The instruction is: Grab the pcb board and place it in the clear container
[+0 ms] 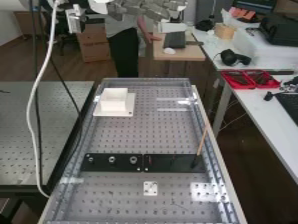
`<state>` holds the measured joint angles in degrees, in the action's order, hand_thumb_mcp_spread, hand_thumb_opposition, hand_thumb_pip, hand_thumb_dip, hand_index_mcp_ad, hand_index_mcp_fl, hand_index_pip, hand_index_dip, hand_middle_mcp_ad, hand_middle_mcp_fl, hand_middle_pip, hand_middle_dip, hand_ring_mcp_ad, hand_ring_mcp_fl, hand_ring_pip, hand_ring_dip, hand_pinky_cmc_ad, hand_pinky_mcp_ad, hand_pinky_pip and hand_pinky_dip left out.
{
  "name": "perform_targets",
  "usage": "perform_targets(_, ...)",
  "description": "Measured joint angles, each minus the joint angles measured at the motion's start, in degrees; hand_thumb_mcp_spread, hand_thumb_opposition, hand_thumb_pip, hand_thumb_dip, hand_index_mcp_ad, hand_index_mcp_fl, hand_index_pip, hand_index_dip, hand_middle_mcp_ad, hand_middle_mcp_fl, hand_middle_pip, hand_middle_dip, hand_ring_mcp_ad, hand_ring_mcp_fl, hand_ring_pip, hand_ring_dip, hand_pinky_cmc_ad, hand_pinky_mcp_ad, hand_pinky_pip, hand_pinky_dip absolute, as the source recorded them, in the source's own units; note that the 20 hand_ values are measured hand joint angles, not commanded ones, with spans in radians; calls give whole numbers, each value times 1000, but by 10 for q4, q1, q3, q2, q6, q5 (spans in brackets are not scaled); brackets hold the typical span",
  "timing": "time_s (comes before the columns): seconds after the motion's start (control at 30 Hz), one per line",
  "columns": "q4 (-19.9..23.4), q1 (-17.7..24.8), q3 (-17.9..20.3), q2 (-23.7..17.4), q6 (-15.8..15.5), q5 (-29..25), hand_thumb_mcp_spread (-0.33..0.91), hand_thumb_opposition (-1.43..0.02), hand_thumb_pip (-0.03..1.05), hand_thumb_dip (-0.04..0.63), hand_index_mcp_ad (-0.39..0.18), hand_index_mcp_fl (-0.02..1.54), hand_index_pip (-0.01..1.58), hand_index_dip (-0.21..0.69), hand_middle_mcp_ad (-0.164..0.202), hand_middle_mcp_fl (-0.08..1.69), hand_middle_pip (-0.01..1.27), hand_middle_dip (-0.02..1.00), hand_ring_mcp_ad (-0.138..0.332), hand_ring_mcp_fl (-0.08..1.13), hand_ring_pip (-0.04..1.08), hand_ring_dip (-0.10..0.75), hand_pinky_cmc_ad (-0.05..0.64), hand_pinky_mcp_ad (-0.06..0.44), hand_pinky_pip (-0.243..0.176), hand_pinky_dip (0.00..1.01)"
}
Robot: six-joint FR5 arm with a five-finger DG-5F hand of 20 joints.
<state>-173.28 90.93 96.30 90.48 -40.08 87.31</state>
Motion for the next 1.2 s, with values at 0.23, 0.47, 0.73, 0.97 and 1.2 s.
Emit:
perform_targets(0.23,67,-4,55,4,3,-22,260,-600,166,9,42,110,68,202,45,12,136,44,202,12,89,-14,312,215,-106,337)
perform_targets(0.47,117,-6,100,12,5,-56,307,-620,239,10,45,173,73,215,49,16,138,59,204,16,89,-17,312,215,-106,354)
perform_targets(0.73,164,-10,131,33,-7,-78,374,-665,293,33,35,281,84,215,42,44,138,77,206,16,89,-14,311,213,-106,344)
perform_targets(0.97,195,-20,150,57,-17,-88,421,-691,340,80,-7,305,105,215,37,38,138,94,204,12,89,-14,307,194,-106,284)
perform_targets(1.2,217,-34,165,91,-23,-102,459,-730,386,126,-42,312,435,202,28,42,134,106,204,12,91,-12,304,176,-106,220)
